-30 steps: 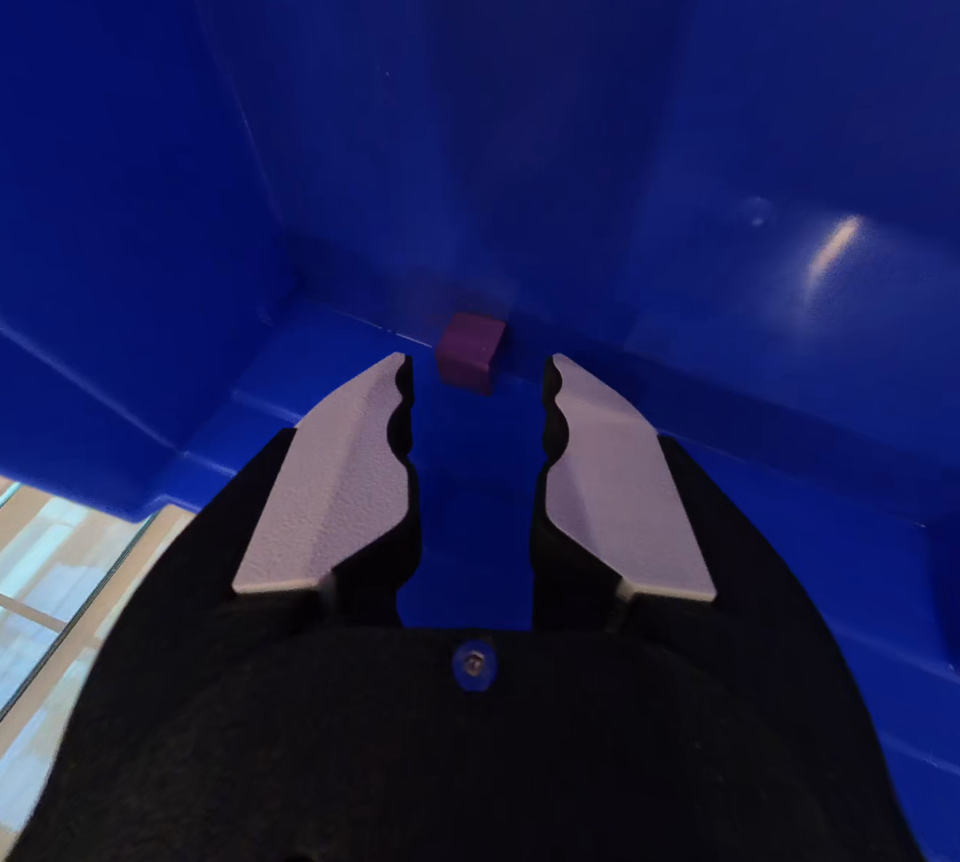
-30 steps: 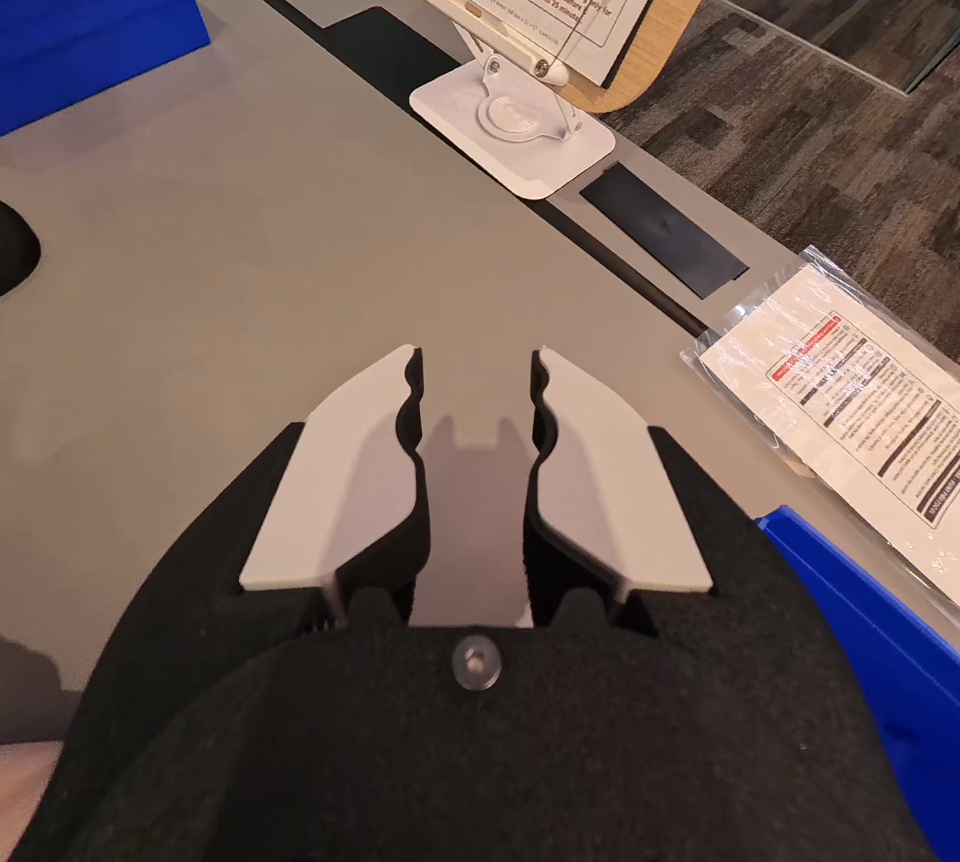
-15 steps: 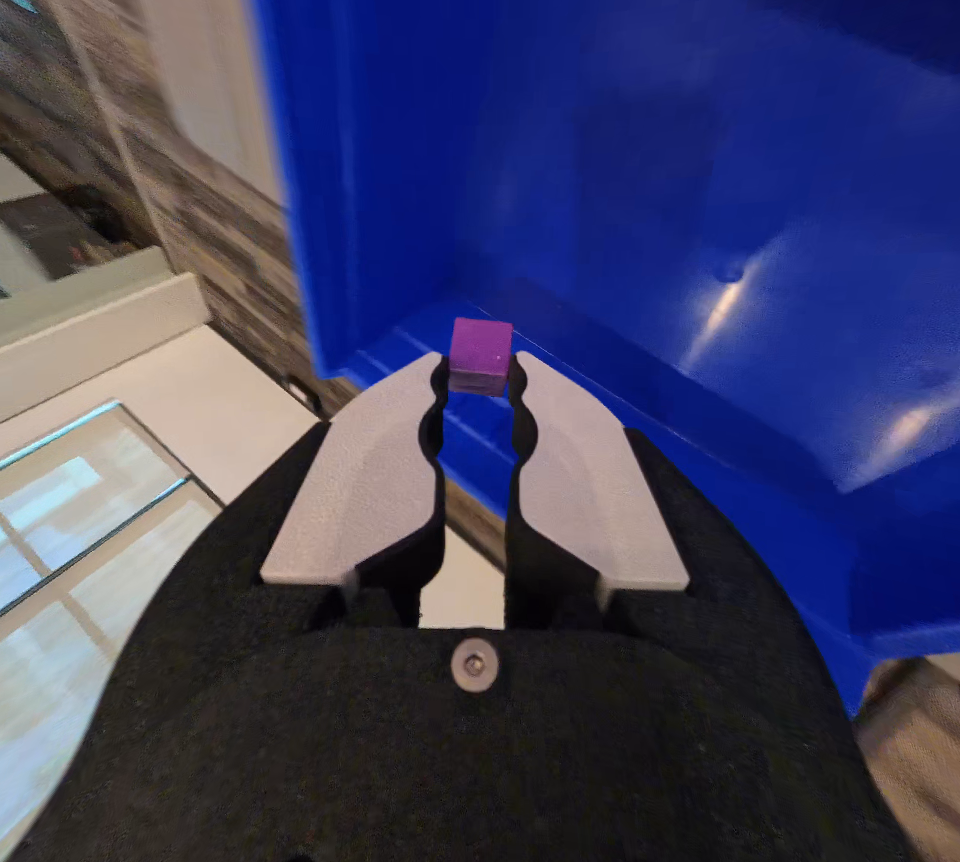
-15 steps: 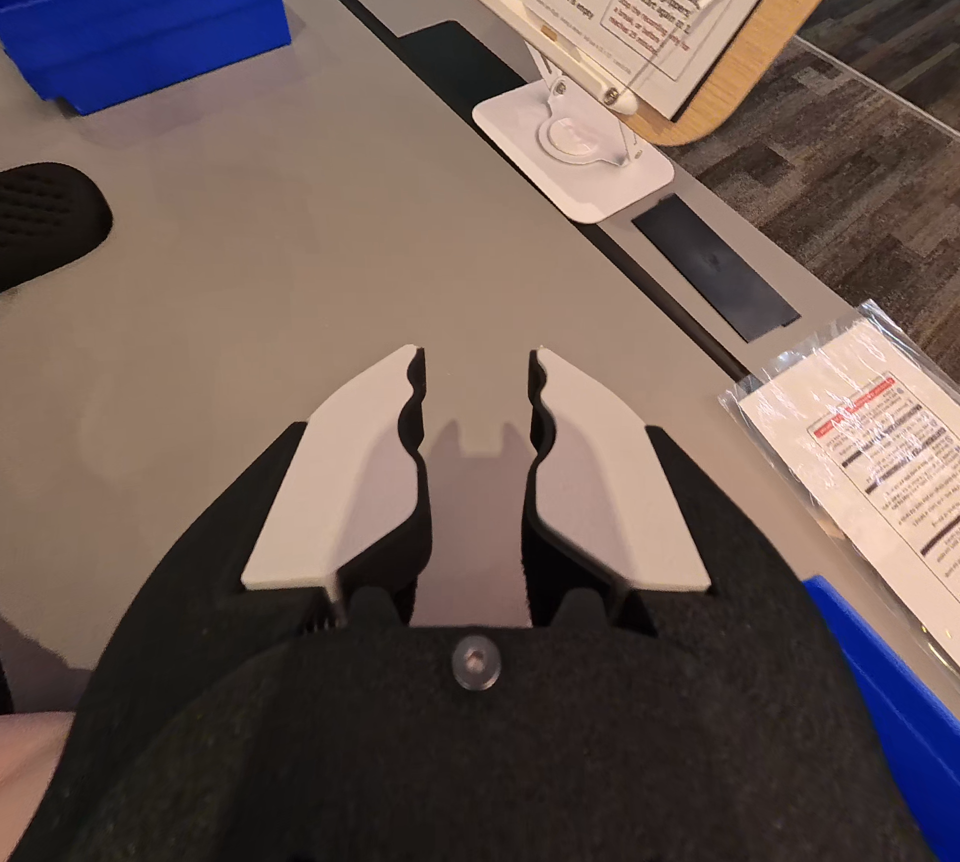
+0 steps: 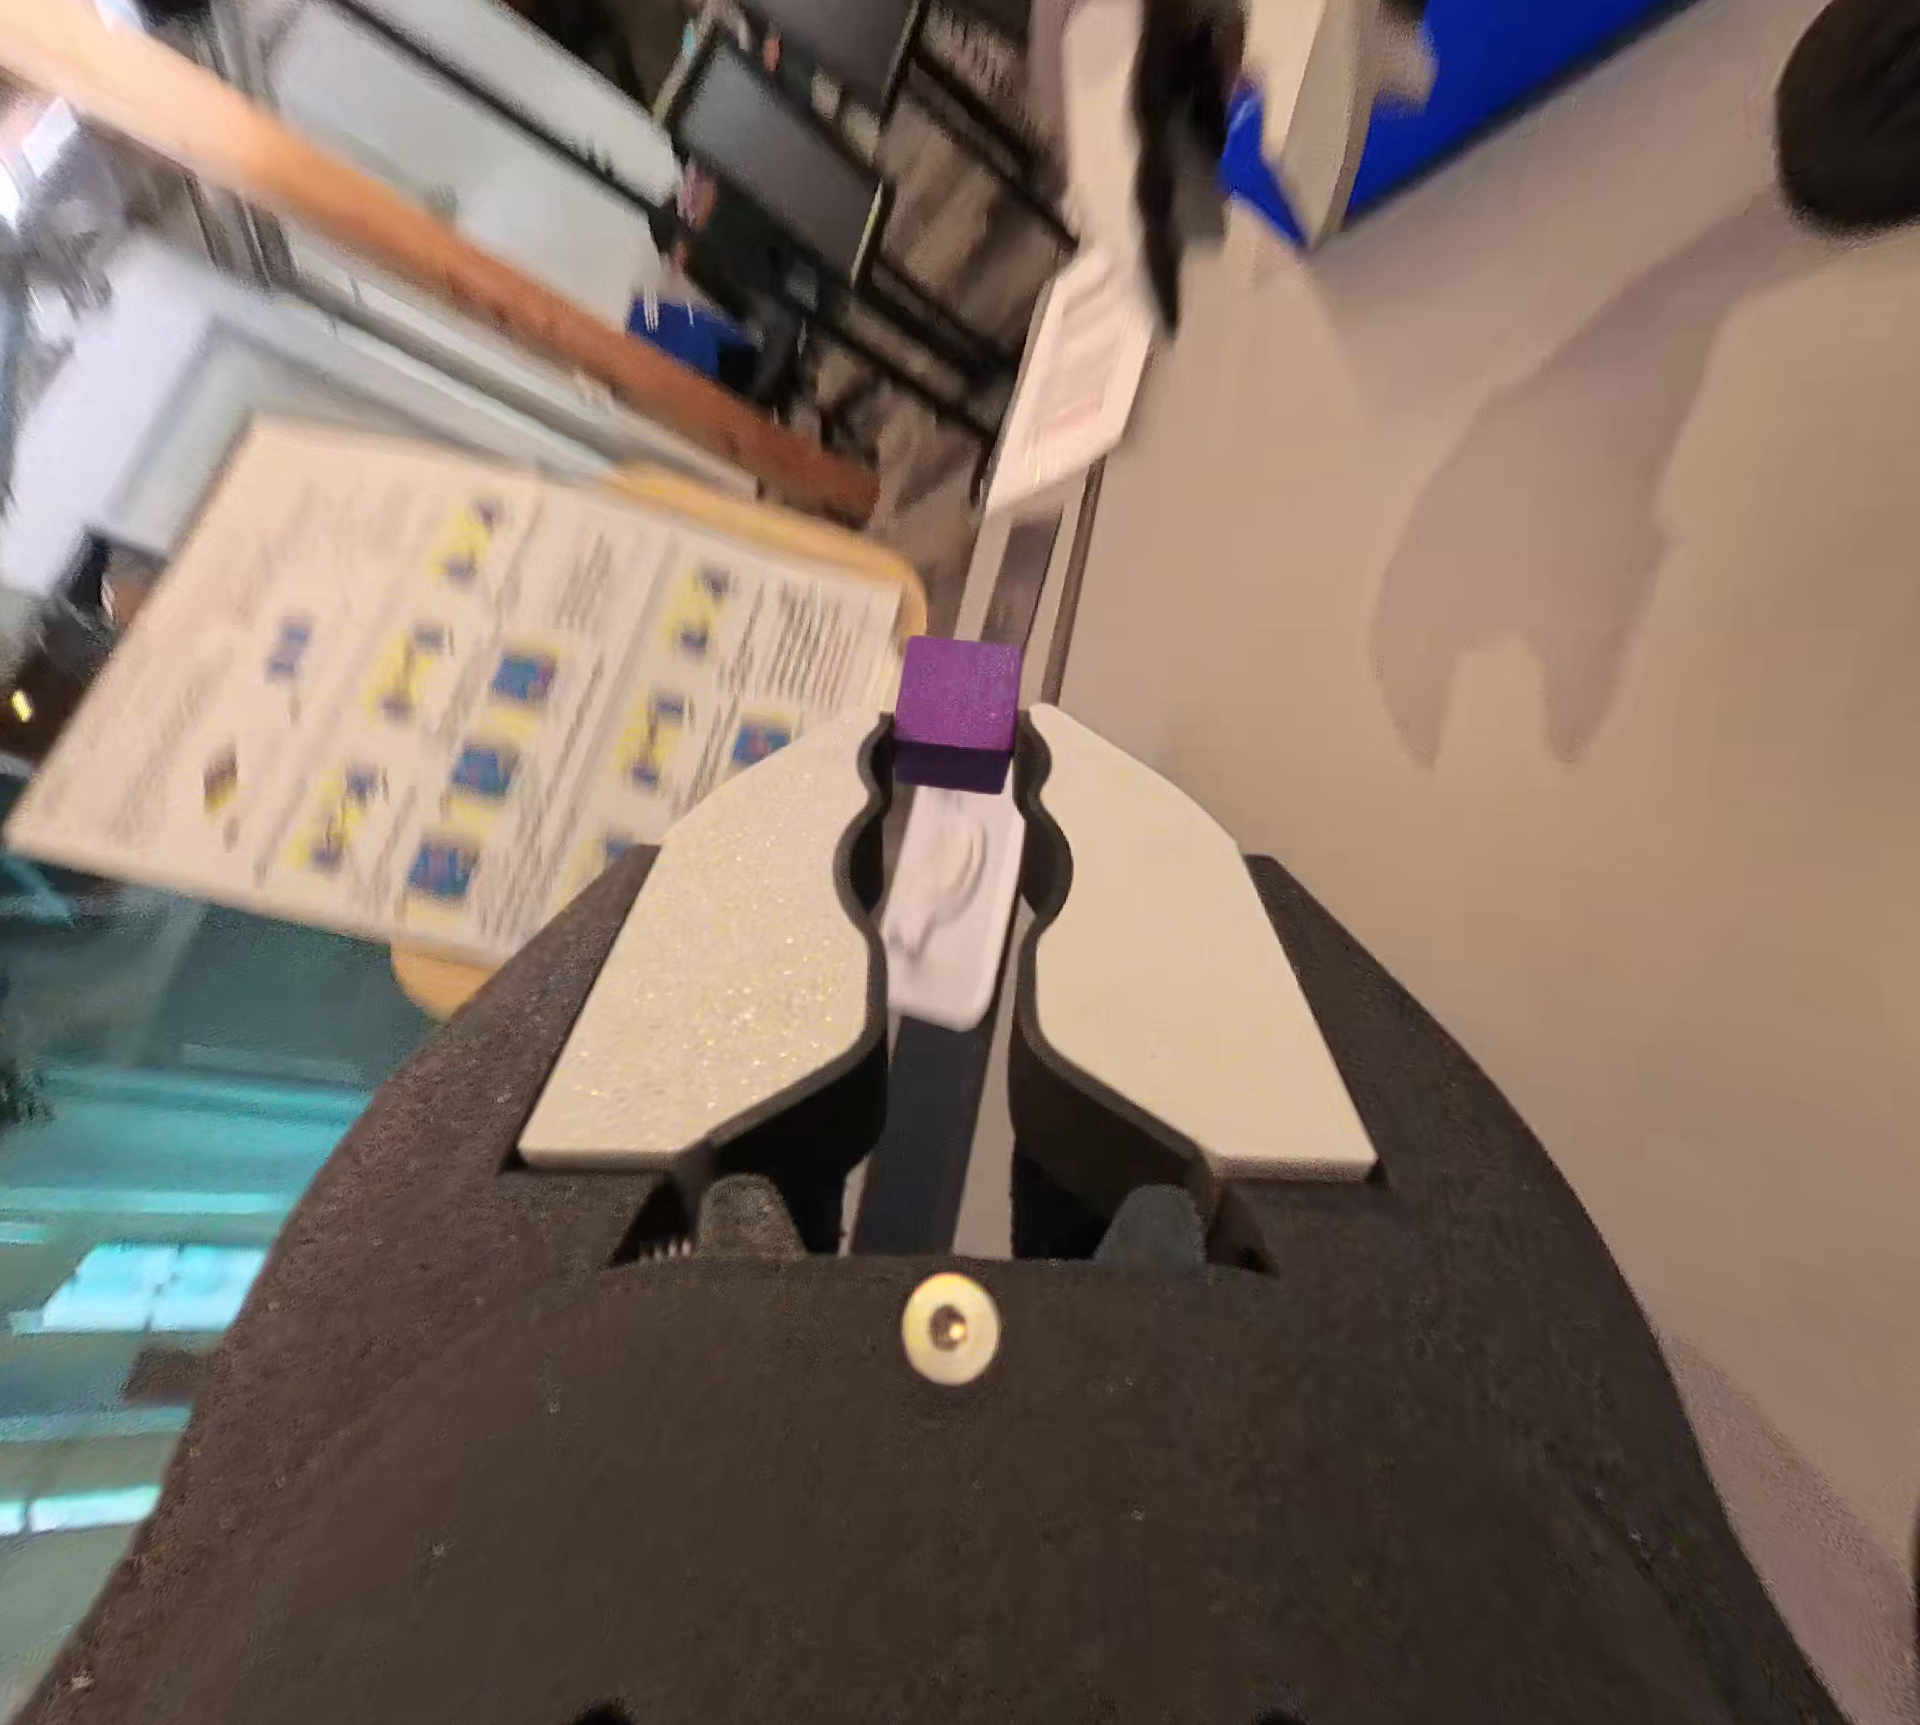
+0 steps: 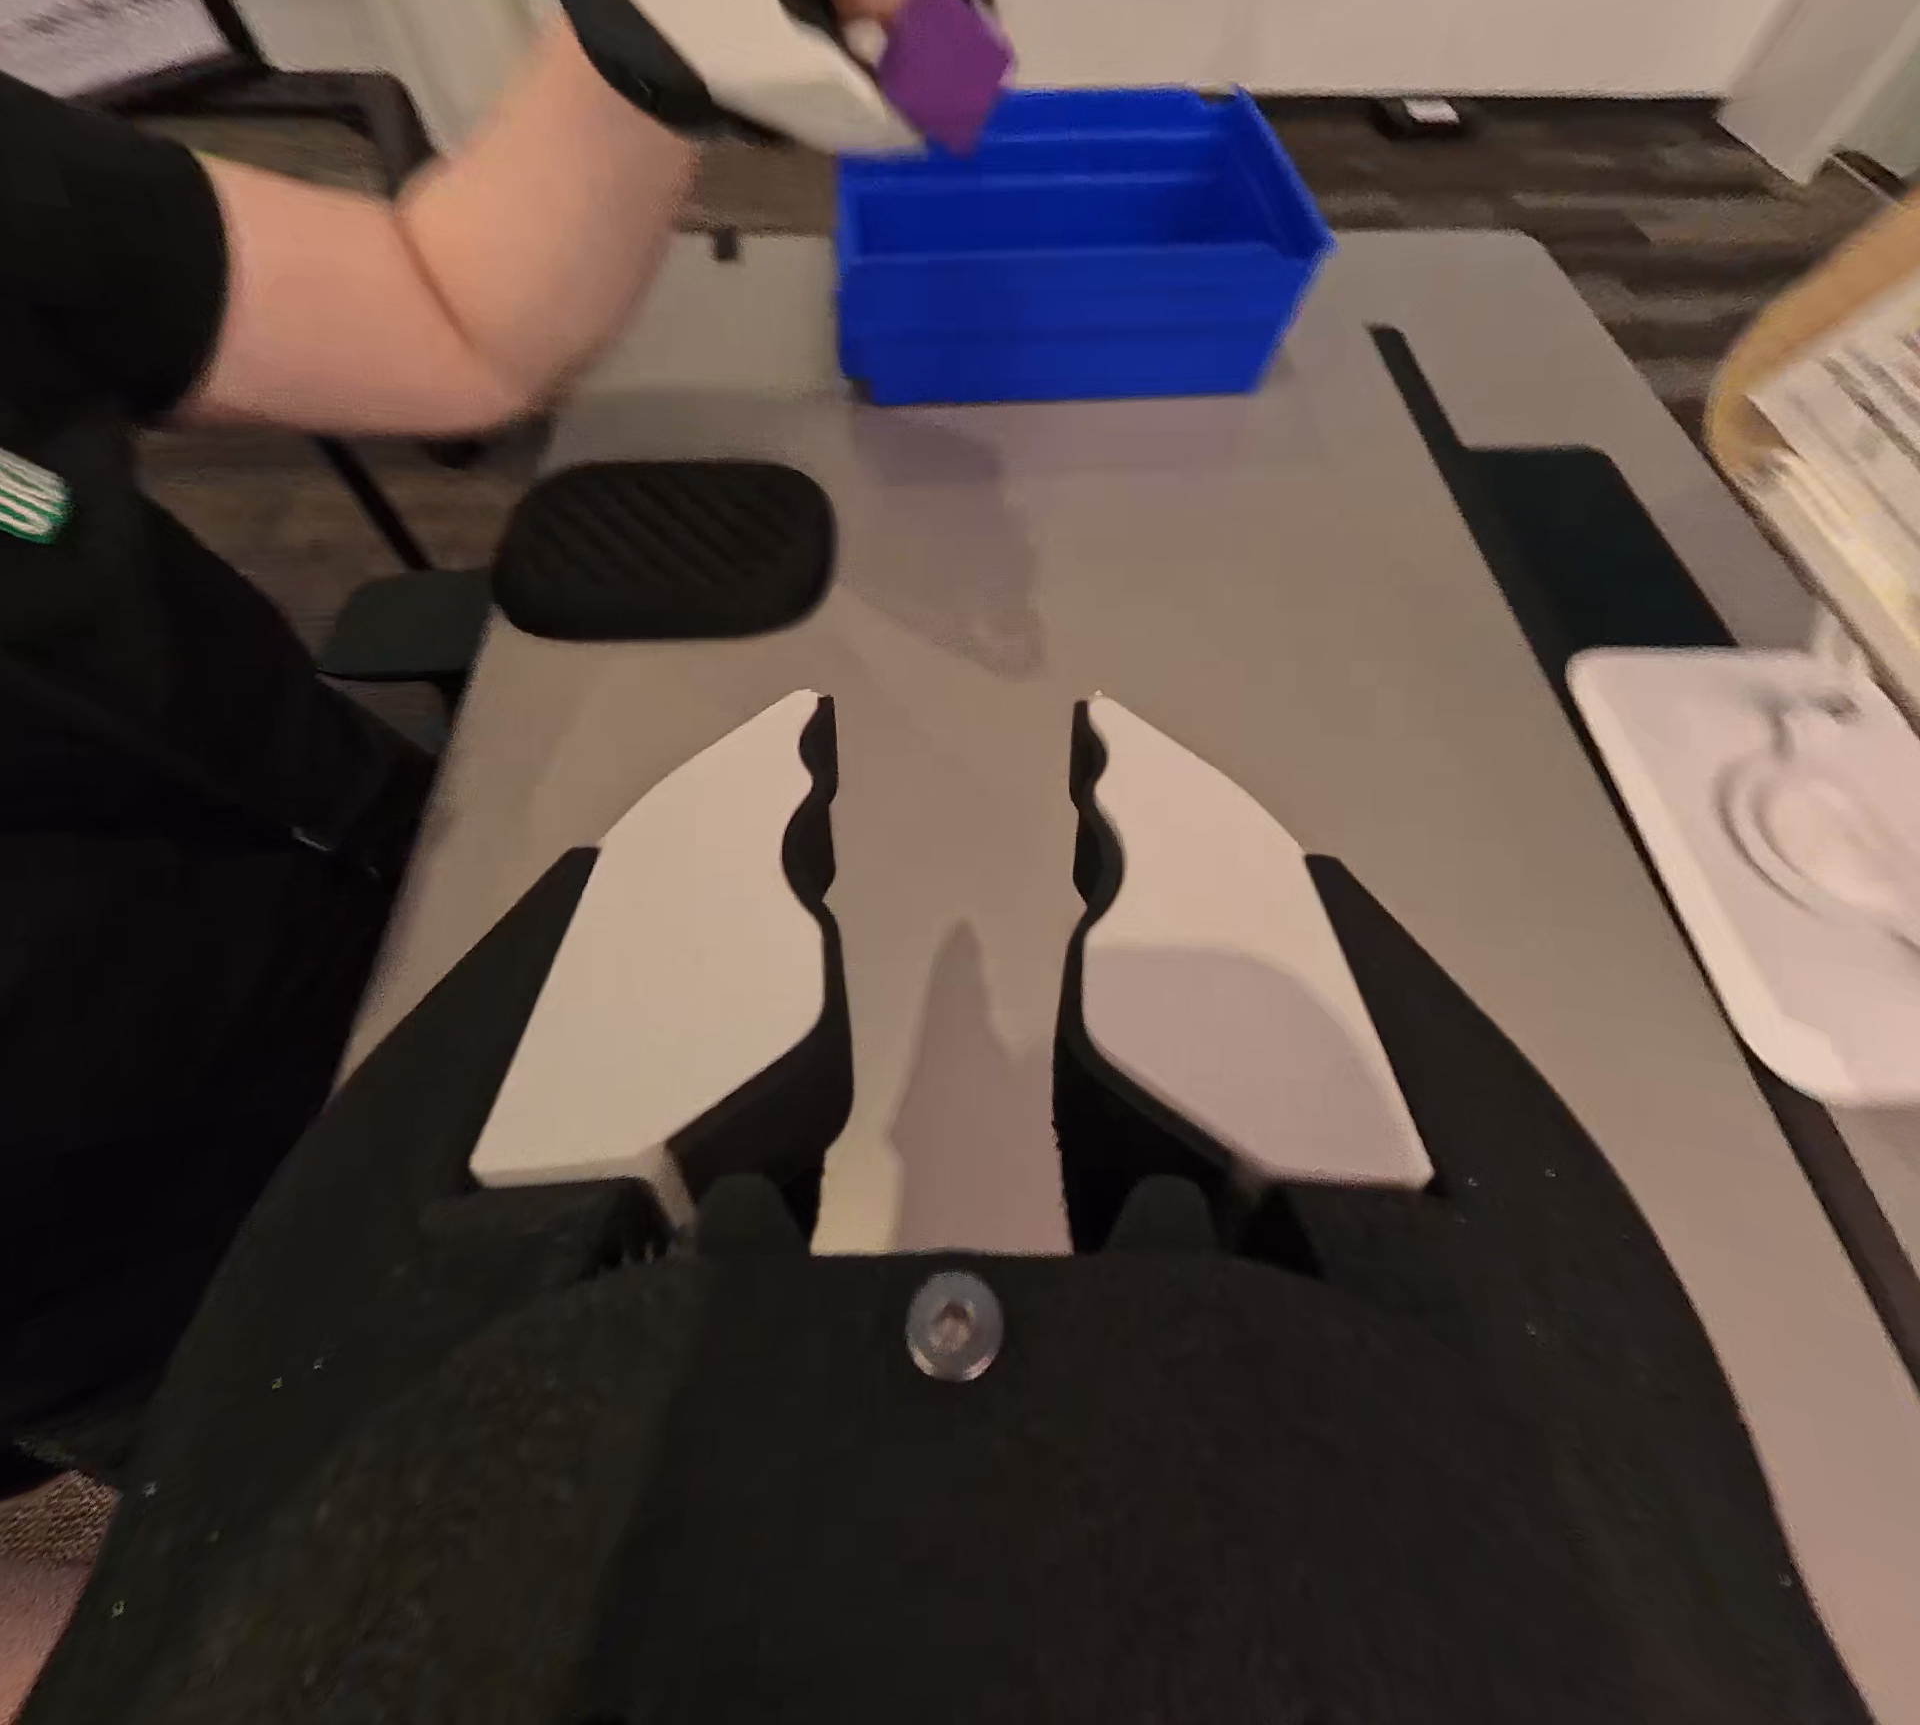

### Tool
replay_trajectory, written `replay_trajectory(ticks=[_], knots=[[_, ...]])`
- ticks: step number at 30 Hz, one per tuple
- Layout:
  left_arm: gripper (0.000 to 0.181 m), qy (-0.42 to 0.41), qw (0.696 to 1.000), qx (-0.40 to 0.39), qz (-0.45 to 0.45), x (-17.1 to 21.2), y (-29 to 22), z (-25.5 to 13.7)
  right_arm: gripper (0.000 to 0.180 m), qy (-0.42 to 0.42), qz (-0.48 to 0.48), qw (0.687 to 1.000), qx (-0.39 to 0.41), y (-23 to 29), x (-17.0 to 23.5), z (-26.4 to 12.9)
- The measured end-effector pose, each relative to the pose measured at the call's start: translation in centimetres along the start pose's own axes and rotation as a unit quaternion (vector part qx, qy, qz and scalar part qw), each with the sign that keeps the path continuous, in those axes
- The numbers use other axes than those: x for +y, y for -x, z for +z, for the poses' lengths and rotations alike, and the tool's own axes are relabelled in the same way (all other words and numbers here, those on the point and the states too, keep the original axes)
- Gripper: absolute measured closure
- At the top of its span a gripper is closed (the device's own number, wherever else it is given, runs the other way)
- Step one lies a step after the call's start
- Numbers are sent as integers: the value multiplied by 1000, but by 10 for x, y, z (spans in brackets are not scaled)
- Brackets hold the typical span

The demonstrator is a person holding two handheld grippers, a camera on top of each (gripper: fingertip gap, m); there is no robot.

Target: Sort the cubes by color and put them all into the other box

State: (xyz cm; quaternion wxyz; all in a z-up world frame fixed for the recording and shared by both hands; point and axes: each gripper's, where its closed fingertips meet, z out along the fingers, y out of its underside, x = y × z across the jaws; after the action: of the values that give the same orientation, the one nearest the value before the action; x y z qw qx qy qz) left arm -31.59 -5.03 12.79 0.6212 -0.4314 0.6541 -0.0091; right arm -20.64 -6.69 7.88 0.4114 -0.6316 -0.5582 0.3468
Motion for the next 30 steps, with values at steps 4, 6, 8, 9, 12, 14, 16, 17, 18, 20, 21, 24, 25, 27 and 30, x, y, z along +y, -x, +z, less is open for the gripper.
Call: replay_trajectory(ticks=[4,6,8,9,12,14,16,17,18,20,21,24,25,27,30], knots=[[159,-62,998,-2,18,-50,-18,36,127,-69,13,995,-73,31,-32,11],[159,-84,996,-10,16,-62,-18,48,124,-110,44,990,-82,32,-45,6],[159,-103,995,-7,0,-69,-19,57,121,-135,91,984,-72,22,-52,1],[159,-113,993,-8,-10,-71,-18,61,121,-154,115,979,-73,17,-55,-3],[160,-141,989,-18,-36,-73,-19,69,126,-215,201,951,-91,0,-63,-10],[160,-127,991,-17,-47,-65,-20,76,138,-221,241,937,-121,-7,-58,-8],[160,-110,991,-11,-71,-55,-20,82,137,-230,271,923,-150,-11,-57,-6],[160,-112,990,-10,-80,-53,-20,83,135,-229,282,917,-162,-10,-56,-4],[159,-116,989,-10,-87,-52,-20,84,135,-221,290,917,-165,-11,-53,0],[159,-116,988,-5,-98,-49,-21,85,135,-204,290,924,-141,-15,-46,7],[159,-112,989,-5,-101,-46,-21,86,135,-200,287,928,-124,-18,-44,11],[160,-97,990,-9,-101,-39,-21,90,146,-183,286,935,-106,-21,-38,18],[160,-90,990,-3,-105,-37,-22,92,152,-182,288,934,-103,-23,-38,18],[160,-80,990,-4,-116,-36,-21,95,157,-192,288,934,-91,-28,-40,15],[159,-72,989,-21,-131,-35,-19,99,158,-190,280,938,-73,-33,-37,13]])
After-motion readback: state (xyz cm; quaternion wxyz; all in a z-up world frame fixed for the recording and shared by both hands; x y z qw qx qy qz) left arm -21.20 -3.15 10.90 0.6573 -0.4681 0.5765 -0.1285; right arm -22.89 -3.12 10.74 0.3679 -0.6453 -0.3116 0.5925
